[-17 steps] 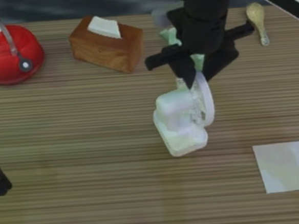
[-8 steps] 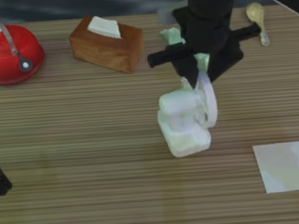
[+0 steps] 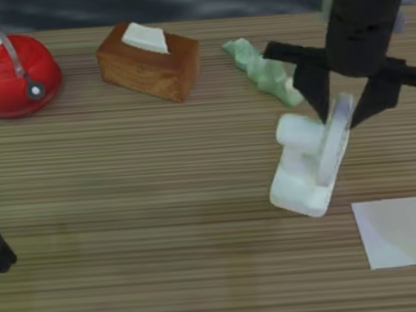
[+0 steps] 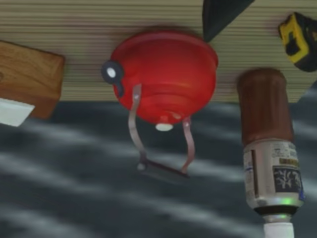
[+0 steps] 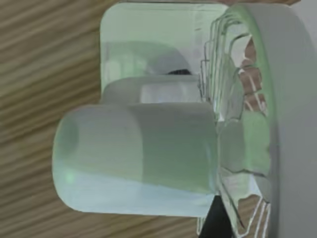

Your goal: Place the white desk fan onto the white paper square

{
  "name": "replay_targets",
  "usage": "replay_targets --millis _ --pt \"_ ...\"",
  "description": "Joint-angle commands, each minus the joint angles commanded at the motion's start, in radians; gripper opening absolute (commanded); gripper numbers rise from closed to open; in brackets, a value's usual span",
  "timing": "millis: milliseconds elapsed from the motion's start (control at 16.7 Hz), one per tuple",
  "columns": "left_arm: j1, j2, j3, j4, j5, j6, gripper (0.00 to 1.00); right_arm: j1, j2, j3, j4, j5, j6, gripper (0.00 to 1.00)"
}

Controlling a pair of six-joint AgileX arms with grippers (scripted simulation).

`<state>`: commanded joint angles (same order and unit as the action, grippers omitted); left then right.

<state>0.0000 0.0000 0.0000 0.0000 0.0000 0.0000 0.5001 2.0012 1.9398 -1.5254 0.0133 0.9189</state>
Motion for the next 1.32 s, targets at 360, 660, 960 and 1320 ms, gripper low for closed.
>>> replay_targets --millis 360,660,960,1320 --pt "0.000 0.000 0.000 0.000 0.000 0.000 1.00 -0.092 -0.243 -0.299 0.063 0.004 0.614 0.00" --pt "0.000 0.000 0.000 0.000 0.000 0.000 1.00 -0.149 -0.390 -0.497 0.102 0.007 0.918 0.00" --pt "0.000 0.000 0.000 0.000 0.000 0.000 1.00 -0.162 -0.424 -0.540 0.112 0.008 0.973 0.00" --pt "0.000 0.000 0.000 0.000 0.000 0.000 1.00 -0.163 -0.418 -0.606 0.187 0.007 0.971 0.00"
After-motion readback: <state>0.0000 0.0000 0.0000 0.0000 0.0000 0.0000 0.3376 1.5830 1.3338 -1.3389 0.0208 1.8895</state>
